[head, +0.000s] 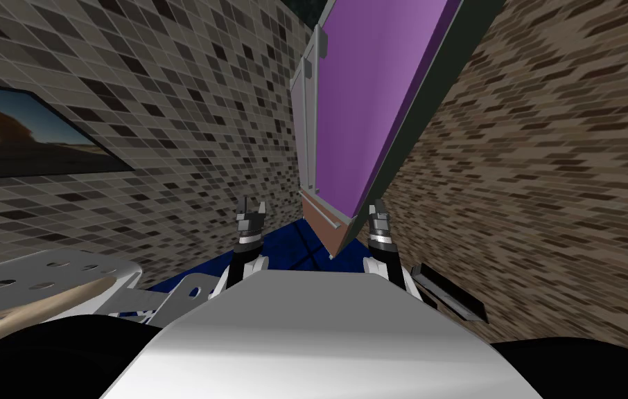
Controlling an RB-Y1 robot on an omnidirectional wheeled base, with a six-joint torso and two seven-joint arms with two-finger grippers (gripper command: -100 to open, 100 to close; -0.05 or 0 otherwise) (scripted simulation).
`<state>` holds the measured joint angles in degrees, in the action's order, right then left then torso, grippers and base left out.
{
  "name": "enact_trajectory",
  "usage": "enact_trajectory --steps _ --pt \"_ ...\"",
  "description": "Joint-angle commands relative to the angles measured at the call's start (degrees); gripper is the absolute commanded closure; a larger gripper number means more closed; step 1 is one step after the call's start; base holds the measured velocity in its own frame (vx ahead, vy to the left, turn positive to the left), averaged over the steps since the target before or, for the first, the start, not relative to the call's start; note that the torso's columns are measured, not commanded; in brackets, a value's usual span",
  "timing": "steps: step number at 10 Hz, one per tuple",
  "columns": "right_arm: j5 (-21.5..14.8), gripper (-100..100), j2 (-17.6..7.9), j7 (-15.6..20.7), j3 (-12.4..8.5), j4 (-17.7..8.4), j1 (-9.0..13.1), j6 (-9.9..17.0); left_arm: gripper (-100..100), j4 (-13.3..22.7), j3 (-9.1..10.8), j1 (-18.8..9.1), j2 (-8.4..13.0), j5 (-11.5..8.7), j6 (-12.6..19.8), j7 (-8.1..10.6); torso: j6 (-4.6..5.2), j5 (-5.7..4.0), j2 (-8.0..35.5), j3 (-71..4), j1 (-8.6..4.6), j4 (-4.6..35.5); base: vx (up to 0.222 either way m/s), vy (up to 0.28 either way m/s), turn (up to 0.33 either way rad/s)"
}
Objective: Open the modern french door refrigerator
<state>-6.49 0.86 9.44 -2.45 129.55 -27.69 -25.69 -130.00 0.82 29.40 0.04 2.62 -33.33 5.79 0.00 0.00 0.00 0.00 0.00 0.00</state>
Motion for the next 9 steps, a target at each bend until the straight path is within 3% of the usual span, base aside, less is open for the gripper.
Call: enact_trajectory --steps 1,9 --pt "0.0 0 0.0 0.0 0.0 0.0 0.0 0.0 0 0.0 0.0 0.0 0.0 0.0 0.0 0.0 0.0 0.0 2.32 -4.67 0.0 2.35 0.0 0.0 0.0" --pt "0.0 0 0.0 0.0 0.0 0.02 0.0 -0.01 0 -0.02 0.0 0.0 0.0 0.0 -0.01 0.0 0.0 0.0 35.39 -70.73 0.0 35.37 0.0 0.0 0.0"
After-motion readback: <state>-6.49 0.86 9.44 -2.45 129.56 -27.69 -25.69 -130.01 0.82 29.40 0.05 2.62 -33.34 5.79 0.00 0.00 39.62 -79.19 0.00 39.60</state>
